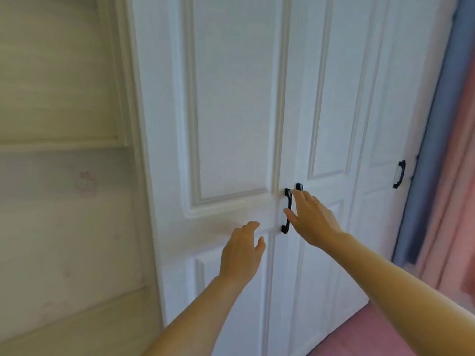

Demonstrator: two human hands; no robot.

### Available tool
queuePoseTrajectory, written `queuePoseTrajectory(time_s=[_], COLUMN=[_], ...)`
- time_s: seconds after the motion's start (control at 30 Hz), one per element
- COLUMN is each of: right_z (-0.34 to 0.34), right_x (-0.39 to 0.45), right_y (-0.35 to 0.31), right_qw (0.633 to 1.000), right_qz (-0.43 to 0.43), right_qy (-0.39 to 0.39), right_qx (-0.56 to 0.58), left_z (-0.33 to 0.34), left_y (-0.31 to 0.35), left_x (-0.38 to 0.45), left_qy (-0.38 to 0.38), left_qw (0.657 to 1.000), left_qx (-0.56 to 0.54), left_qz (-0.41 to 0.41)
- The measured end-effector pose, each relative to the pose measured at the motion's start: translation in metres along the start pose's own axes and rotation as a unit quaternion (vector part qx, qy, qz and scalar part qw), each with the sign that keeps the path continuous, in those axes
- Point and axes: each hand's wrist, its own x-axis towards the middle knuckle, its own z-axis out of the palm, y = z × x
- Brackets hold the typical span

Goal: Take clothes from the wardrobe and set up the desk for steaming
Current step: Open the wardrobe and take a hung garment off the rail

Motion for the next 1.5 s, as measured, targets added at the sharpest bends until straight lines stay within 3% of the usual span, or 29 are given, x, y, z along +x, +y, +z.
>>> queuePoseTrajectory(time_s=[0.27,0.53,0.7,0.9,1.1,1.5], right_z=[0.013,0.013,0.011,0.002,-0.017,-0.075], right_x=[0.067,0.1,0.107,0.093,0.057,-0.05], right_y=[0.04,0.052,0.054,0.057,0.064,0.051], right_qw=[0.987,0.939,0.927,0.854,0.837,0.852], right_qz=[0.039,0.08,0.092,0.121,0.117,0.135], right_qy=[-0.003,0.011,0.008,-0.056,-0.055,-0.005], right_qx=[0.159,0.335,0.363,0.502,0.532,0.505], left_z=[0.06,0.094,0.095,0.09,0.086,0.049], left_y=[0.029,0.051,0.059,0.065,0.078,0.112], left_x=[0.061,0.079,0.079,0.068,0.042,-0.044], left_qy=[0.005,0.038,0.064,0.057,0.055,0.011], left_qw=[0.991,0.976,0.97,0.967,0.971,0.953], left_qx=[-0.127,-0.201,-0.215,-0.227,-0.219,-0.295], left_qz=[-0.028,-0.072,-0.097,-0.097,-0.074,-0.065])
